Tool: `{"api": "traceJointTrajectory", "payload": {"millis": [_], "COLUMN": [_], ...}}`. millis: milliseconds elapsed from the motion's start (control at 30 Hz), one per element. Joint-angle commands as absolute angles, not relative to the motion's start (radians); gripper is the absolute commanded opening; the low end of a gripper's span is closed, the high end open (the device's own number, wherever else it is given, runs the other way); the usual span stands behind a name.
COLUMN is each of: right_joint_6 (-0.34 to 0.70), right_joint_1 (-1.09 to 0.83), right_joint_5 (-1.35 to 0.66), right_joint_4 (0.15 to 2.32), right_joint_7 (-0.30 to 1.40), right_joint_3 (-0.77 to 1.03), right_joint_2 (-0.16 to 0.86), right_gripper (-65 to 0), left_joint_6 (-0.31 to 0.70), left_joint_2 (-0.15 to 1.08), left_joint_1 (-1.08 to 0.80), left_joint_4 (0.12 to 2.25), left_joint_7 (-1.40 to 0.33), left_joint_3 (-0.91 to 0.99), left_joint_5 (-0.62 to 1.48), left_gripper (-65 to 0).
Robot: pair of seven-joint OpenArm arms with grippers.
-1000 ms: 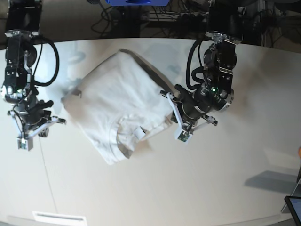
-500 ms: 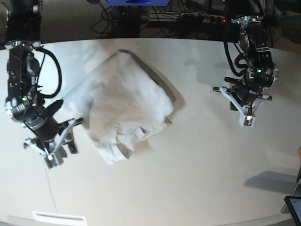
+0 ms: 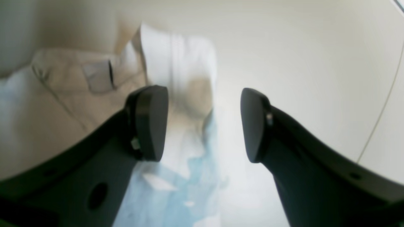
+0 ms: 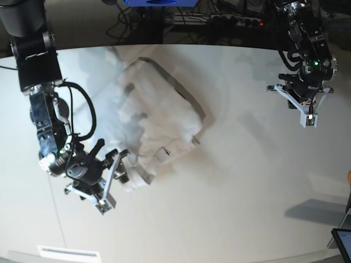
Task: Fold the T-shirt properly
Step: 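Grasp the shirt's hem corner with the right gripper and drag it to square the shirt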
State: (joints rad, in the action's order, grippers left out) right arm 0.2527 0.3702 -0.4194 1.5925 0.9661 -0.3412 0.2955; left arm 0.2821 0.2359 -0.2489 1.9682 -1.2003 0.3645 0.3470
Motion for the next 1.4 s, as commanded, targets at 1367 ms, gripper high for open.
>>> {"api": "traceJointTrajectory", "payload": {"millis": [1367], "right_joint_6": [0.251], "right_joint_1": [0.443], "right_joint_5": [-0.424], "right_joint_4": [1.417], "right_joint_7": [0.881], "right_joint_3": [-0.338], "right_joint_2": [0.177], "right_gripper": [-34.0], "left_joint_6": [0.278], "left_joint_2": [0.234], "left_joint_1": [-0.236], "left_joint_4": [1.980], "left_joint_7": [-1.181], "left_joint_3": [0.360], "left_joint_5": [0.346], "left_gripper": [-65.0]}}
